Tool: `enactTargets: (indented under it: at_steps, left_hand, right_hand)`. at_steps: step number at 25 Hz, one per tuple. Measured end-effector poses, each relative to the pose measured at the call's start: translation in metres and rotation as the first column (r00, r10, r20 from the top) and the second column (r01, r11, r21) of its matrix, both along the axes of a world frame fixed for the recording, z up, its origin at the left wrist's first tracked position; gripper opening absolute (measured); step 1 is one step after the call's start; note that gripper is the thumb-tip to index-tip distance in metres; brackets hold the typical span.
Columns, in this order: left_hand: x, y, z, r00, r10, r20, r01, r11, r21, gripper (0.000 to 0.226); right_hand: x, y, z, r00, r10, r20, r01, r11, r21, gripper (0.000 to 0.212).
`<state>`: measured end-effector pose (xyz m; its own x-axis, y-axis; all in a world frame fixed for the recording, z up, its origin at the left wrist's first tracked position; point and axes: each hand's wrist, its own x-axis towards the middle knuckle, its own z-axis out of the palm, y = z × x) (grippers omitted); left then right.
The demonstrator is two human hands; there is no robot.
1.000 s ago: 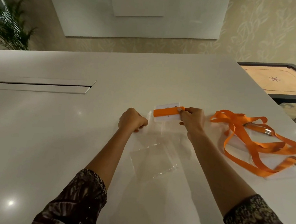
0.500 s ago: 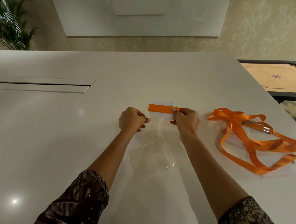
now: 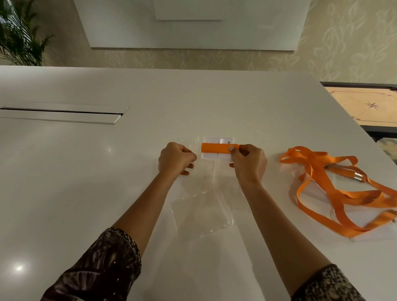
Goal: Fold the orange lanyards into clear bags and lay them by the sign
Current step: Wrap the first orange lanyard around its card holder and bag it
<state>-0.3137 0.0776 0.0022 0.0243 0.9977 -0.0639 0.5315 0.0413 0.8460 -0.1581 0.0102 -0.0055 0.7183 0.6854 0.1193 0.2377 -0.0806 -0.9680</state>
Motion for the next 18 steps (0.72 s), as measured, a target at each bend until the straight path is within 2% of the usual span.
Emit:
enactTargets:
  at_steps: [6,18]
  left_hand:
    - [0.001,0.004,-0.007,1.0,0.019,-0.016,-0.019,1.0,-0.001,0.008]
    - [-0.002,0.006,-0.007,0.994,0.011,0.11,-0.017,0.999,0.048,0.007]
  right_hand:
    - [-0.008,0.001,0.009,0.996,-0.027,-0.086,0.038,0.991,0.129,0.017]
    - [-0.021,0.003,-0.003,0.999,-0.028,0.047,0.027,0.999,0.039,0.02]
